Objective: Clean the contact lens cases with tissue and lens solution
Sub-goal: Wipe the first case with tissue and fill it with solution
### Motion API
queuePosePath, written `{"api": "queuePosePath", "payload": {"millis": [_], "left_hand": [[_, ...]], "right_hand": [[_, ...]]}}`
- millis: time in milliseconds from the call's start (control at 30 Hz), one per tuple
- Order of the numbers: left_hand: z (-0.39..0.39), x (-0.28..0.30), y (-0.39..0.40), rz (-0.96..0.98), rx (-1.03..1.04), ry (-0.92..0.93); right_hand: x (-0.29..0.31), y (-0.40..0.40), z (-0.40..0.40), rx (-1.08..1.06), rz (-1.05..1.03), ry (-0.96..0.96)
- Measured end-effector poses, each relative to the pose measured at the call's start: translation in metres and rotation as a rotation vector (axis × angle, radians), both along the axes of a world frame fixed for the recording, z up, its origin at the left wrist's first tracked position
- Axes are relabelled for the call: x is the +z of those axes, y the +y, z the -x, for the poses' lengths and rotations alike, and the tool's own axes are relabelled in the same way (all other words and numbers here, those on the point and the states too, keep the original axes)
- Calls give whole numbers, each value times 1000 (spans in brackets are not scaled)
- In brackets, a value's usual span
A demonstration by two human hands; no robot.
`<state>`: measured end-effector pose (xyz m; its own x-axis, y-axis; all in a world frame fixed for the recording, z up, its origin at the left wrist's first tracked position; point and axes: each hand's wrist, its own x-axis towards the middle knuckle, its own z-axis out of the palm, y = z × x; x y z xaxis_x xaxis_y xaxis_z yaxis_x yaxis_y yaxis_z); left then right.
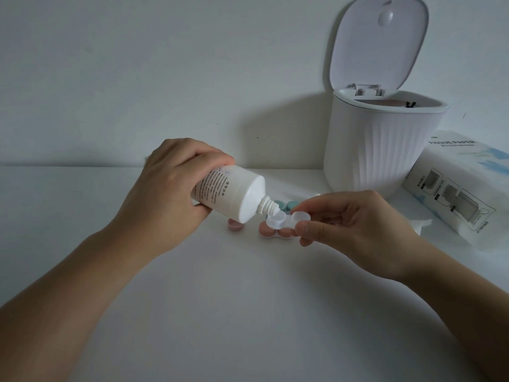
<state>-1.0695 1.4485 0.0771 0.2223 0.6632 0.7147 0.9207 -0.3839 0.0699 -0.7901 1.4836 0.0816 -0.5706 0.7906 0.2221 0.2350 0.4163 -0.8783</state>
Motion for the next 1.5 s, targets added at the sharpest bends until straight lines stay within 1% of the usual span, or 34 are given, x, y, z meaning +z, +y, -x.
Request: {"api": "queuePosePath", "payload": {"millis": [967,1500], "left_hand": [[3,2,1,-49,17,25],[2,3,2,-76,37,58]], "right_hand": [[-6,1,3,72,-46,12],[-9,4,2,68,-54,38]]}}
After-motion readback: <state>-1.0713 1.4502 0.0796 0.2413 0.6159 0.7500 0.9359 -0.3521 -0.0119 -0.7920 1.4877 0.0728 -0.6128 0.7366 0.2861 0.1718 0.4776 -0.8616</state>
